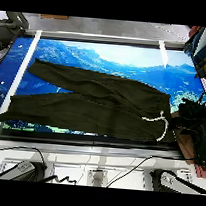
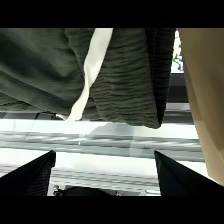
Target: Fold the clothes and pants, and hang the long-sleeved shirts on hangers.
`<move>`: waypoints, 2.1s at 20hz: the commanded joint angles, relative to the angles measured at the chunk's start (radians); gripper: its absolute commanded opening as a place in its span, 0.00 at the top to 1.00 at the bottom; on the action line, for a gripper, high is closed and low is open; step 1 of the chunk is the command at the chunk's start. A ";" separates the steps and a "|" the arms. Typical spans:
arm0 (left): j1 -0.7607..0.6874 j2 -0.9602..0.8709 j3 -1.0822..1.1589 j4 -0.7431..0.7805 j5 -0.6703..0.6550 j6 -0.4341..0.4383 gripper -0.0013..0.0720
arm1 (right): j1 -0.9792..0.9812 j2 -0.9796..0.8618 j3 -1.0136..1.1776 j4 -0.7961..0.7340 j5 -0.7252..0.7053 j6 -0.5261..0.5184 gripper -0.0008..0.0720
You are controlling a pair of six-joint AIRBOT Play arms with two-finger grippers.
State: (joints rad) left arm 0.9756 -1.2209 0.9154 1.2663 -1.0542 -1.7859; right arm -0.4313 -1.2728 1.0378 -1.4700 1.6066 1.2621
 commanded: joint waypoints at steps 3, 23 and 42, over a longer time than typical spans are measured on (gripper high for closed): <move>-0.042 -0.116 -0.001 -0.026 -0.014 -0.070 0.04 | 0.000 0.000 0.000 0.010 -0.002 0.005 0.04; -0.208 -0.040 0.203 0.320 -0.029 0.441 0.94 | 0.000 0.000 0.000 0.031 -0.084 0.004 0.05; -0.166 0.073 0.163 0.160 0.128 0.439 0.03 | 0.000 -0.029 0.005 0.119 -0.923 0.209 0.93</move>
State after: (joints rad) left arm 0.8368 -1.1908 1.0515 1.4586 -0.9421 -1.3464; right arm -0.4313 -1.2839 1.0389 -1.4052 0.8925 1.4204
